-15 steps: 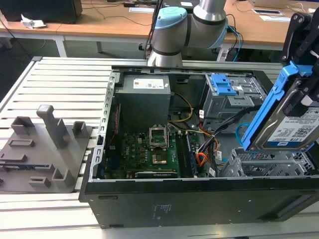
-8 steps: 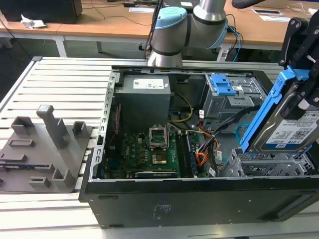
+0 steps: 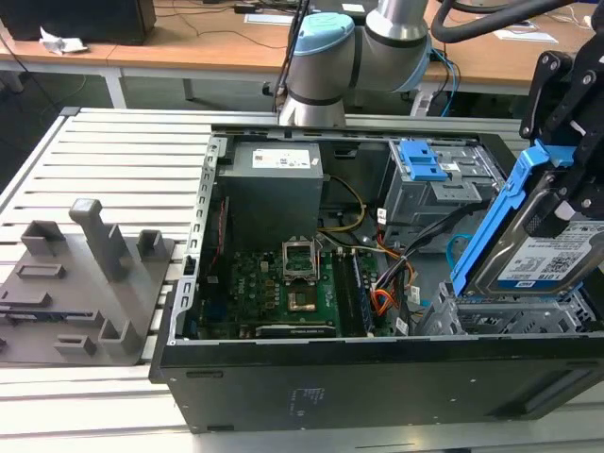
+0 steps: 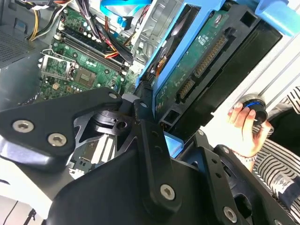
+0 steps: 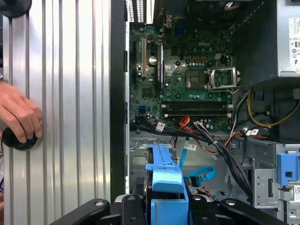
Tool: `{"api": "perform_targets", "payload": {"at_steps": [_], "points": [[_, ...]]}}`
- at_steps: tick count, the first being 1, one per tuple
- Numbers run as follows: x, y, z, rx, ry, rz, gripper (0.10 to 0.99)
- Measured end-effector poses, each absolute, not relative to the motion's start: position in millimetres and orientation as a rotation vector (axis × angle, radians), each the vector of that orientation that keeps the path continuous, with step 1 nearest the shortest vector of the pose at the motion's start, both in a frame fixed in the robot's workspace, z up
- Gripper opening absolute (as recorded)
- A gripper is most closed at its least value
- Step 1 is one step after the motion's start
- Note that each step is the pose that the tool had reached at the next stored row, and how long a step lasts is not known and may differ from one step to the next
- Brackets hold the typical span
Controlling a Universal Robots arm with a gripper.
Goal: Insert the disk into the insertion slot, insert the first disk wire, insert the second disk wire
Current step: 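Insert the disk into the insertion slot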
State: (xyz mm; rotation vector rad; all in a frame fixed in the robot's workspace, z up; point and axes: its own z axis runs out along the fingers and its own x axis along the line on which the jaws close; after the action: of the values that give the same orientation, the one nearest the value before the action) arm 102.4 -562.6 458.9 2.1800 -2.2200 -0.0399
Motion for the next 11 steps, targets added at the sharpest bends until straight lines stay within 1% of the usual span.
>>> {"api": "perform_targets", "payload": {"at_steps": [3, 6, 11], "points": [[102.4, -560.8, 455.9, 2.18, -2.22, -0.04, 0.365], [107.2, -548.9, 453.0, 2.18, -2.22, -0.04, 0.365], [111.7, -547.1, 449.2, 2.18, -2.22, -0.04, 0.365]]}}
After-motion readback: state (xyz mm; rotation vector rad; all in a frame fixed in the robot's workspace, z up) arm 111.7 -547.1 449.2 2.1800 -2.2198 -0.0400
